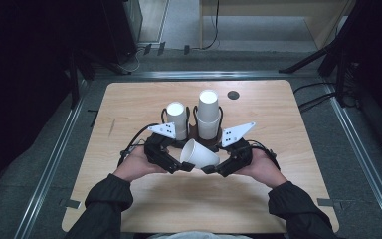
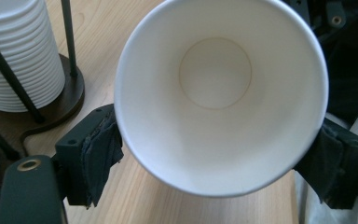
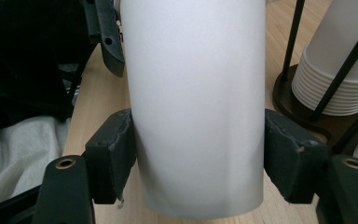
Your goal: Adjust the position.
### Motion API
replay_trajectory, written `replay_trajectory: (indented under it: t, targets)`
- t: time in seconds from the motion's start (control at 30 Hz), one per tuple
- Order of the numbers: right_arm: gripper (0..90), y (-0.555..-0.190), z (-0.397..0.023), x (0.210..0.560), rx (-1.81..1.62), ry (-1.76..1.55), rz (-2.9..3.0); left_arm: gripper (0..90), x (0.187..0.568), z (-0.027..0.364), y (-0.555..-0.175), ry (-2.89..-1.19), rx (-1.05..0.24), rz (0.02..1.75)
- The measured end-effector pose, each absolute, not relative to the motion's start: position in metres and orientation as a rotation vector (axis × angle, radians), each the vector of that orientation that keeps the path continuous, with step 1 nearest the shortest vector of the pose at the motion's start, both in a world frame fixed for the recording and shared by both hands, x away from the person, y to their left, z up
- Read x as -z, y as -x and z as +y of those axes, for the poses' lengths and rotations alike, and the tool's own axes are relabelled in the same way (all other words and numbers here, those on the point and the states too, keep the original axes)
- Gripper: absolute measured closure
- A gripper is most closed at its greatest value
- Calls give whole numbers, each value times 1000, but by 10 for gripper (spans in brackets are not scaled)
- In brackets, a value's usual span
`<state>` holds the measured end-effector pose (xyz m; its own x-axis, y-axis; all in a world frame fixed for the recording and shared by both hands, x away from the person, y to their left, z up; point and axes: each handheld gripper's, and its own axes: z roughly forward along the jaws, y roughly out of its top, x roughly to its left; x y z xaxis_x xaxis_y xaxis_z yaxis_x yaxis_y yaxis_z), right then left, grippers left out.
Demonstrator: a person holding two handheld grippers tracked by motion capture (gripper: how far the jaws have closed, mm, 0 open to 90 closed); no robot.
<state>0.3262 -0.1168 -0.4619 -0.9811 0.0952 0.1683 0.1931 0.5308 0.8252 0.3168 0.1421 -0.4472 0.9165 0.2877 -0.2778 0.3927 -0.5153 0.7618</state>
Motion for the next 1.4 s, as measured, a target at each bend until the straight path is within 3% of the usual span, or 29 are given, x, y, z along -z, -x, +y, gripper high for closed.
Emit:
replay_trajectory:
  t: [0.43,1.07,1.4]
  targets:
    - [317,-328,-116,464,1455,284,-2617,173,450,142,-317,-2081,164,518]
    - [317,-327,-114,469,1413,294,-2631,212,453,141,-318,-2113,171,508]
    - [252,-327,-114,471,1386,319,-2673,212,447,147,-320,-2114,146,532]
